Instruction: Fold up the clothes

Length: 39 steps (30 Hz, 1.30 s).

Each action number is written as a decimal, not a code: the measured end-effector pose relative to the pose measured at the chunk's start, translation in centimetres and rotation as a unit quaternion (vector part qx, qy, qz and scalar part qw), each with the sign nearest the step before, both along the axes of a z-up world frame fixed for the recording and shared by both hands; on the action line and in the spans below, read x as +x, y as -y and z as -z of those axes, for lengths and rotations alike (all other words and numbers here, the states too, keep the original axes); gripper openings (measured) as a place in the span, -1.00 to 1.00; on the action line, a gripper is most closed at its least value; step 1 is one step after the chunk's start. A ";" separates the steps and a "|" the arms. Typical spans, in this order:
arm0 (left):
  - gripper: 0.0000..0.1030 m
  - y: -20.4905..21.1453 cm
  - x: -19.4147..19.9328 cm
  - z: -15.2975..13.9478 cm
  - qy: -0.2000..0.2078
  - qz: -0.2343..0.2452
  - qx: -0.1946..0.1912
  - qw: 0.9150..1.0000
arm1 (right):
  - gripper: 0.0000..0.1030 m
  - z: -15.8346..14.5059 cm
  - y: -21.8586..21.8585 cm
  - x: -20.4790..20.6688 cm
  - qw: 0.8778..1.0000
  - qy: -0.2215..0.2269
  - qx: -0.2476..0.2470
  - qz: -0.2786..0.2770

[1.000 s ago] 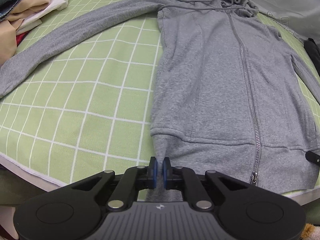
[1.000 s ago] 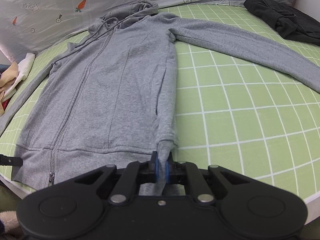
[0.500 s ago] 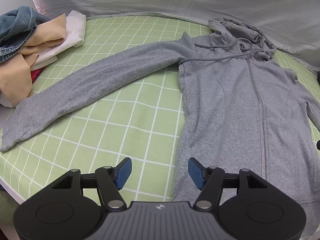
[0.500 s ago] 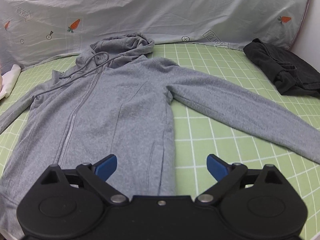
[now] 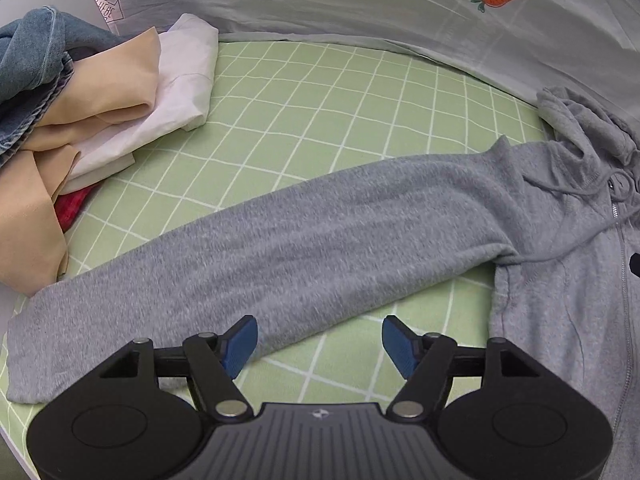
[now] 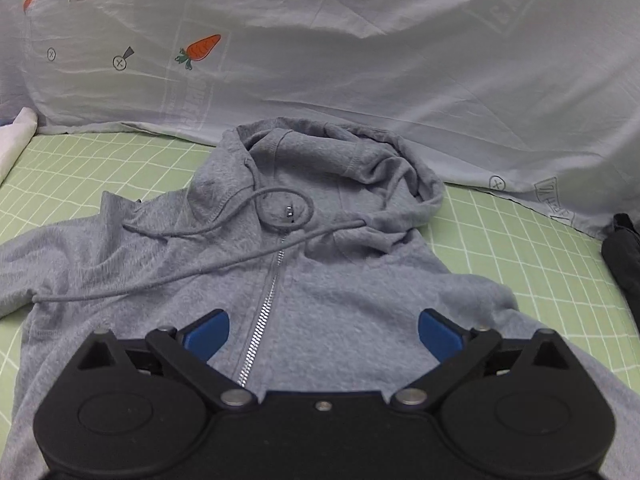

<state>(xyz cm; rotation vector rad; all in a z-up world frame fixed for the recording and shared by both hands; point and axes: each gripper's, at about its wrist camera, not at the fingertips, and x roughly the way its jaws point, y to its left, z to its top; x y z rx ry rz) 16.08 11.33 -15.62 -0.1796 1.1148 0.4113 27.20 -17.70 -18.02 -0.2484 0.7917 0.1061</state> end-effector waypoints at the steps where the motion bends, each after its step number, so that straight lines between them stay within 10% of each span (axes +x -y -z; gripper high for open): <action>1: 0.36 -0.4 0.5 0.3 0.000 -0.005 0.003 1.000 | 0.98 0.4 -0.8 0.6 1.000 0.000 -0.008 -0.018; 8: 0.55 -3.7 1.5 1.9 0.003 -0.067 -0.009 0.998 | 0.98 2.8 -5.3 0.5 0.989 0.013 -0.048 -0.142; 17: 0.68 -4.2 0.5 2.4 0.001 -0.088 -0.018 0.996 | 0.91 4.2 -7.2 2.2 0.989 0.051 -0.075 -0.121; 19: 0.69 -4.2 0.5 2.5 0.001 -0.090 -0.019 0.996 | 0.60 3.9 -7.0 2.7 0.988 0.054 -0.065 -0.129; 22: 0.71 -4.2 0.5 2.5 0.001 -0.091 -0.018 0.996 | -0.46 3.4 -6.3 3.4 0.990 0.053 -0.045 -0.124; 26: 0.73 -4.3 0.4 2.6 0.002 -0.093 -0.020 0.995 | -0.87 2.1 -4.0 4.1 0.994 0.072 0.006 -0.084; 39: 0.82 -4.6 0.1 2.9 0.005 -0.095 -0.019 0.995 | -0.86 -4.1 8.4 1.8 0.979 0.092 0.071 0.165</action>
